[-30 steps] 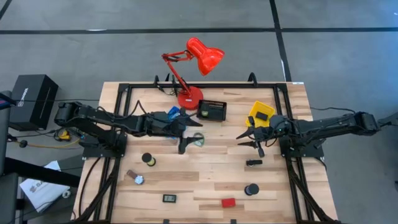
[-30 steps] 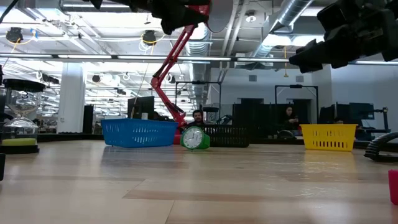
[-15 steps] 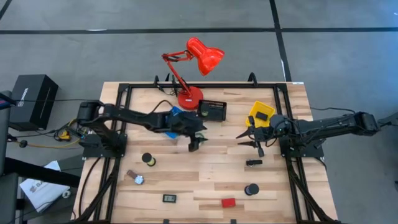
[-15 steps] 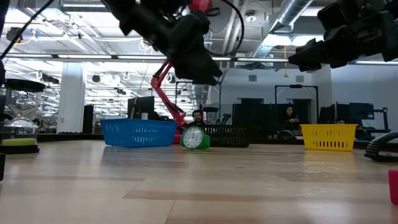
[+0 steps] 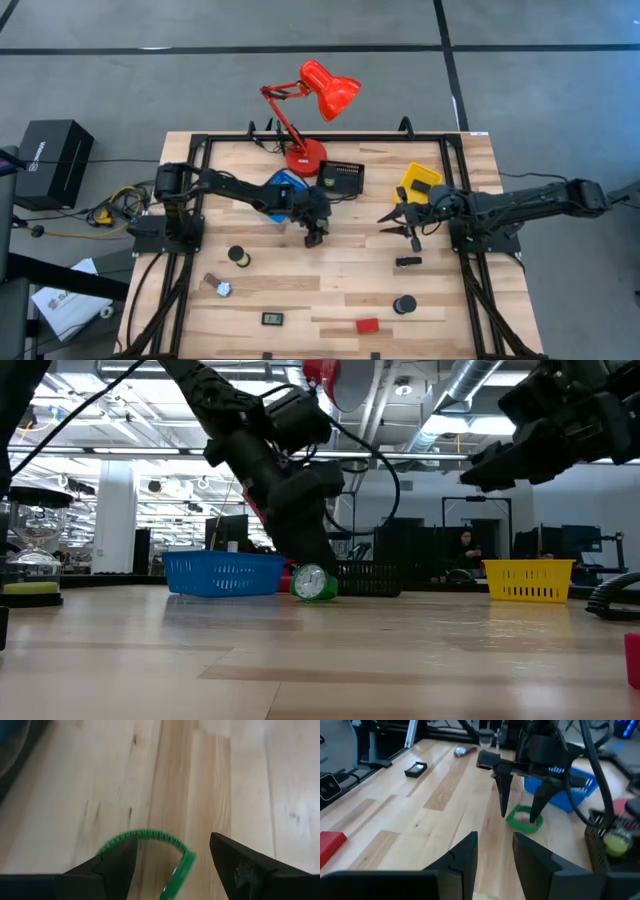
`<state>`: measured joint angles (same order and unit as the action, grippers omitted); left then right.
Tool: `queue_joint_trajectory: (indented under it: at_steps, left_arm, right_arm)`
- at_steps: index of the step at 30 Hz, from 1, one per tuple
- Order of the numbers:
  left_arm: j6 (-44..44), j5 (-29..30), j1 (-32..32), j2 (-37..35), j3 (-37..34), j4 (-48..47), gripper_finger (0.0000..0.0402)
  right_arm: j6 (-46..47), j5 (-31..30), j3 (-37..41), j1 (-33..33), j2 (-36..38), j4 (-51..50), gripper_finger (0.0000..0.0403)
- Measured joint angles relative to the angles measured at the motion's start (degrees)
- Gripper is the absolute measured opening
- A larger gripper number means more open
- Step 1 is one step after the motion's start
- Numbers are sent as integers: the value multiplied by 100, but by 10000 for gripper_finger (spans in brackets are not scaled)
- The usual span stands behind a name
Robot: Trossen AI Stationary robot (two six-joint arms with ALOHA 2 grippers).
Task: Pick & Place Office items
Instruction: Put the green watch into the blue bin
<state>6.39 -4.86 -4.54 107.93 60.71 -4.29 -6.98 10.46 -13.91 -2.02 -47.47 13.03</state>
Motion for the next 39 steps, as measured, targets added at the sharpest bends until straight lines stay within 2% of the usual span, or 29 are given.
queue_joint_trajectory:
  at_steps: [7,13,21,26,31,36,39]
  left_arm:
    - [-7,0,69,-105,-1,-978,245]
    - [10,-463,241,-443,-8,-1858,245]
    - [-7,-221,277,-1004,-7,-1705,245]
    - [55,-213,347,-907,-85,-1645,245]
    - [160,-207,674,-670,-320,-1527,245]
    - [25,492,937,-452,-435,-1449,240]
    - [-103,707,977,-378,-426,-1347,216]
  right_arm:
    - [102,0,0,0,-473,258,114]
    - [102,0,0,-2,-820,460,114]
    - [100,2,-2,-2,-1040,710,114]
    - [101,2,-2,-2,-1038,737,114]
    - [100,2,-3,-2,-1068,772,114]
    - [100,2,-4,-2,-1070,776,114]
    - [100,2,-4,-2,-1065,837,114]
